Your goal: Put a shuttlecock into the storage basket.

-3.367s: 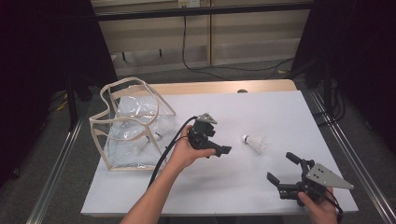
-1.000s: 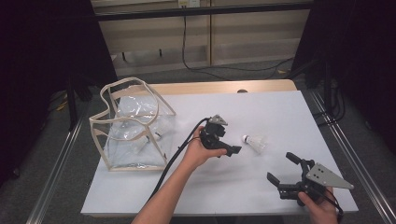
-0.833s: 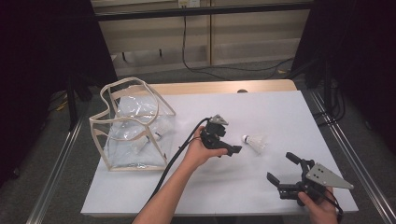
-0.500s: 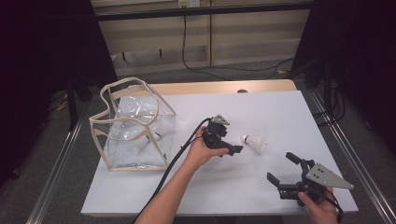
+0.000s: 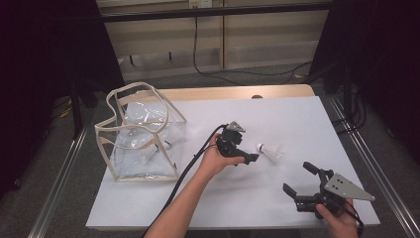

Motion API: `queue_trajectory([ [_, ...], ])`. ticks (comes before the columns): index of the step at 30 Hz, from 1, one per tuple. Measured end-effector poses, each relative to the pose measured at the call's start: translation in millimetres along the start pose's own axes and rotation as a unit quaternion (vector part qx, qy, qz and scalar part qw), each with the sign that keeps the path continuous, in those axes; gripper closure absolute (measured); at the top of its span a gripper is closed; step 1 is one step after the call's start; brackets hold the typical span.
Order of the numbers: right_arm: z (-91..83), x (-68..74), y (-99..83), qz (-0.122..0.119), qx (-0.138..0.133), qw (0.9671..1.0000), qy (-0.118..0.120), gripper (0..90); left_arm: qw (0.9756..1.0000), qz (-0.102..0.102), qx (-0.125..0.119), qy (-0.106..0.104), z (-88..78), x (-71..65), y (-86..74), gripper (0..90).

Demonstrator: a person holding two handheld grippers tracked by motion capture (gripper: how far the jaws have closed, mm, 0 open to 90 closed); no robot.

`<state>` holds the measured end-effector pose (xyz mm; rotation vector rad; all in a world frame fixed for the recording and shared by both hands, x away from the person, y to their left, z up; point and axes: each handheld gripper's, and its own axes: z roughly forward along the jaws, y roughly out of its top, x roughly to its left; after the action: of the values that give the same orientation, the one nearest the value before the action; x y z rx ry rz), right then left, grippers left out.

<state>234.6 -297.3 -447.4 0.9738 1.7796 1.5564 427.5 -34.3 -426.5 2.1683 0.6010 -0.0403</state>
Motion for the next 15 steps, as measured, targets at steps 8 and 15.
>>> queue_trajectory([
  [8, -0.2, -0.4, 0.1, 0.001, -0.002, 1.0000, -0.001, 1.7, 0.9999, 0.007, 0.006, 0.004, 6.1, -2.8, 3.8, 7.5],
  [15, 0.0, -0.4, 0.0, 0.001, -0.002, 1.0000, -0.001, 1.7, 0.9998, 0.013, 0.013, 0.006, 12.0, -3.1, 6.3, 8.4],
])
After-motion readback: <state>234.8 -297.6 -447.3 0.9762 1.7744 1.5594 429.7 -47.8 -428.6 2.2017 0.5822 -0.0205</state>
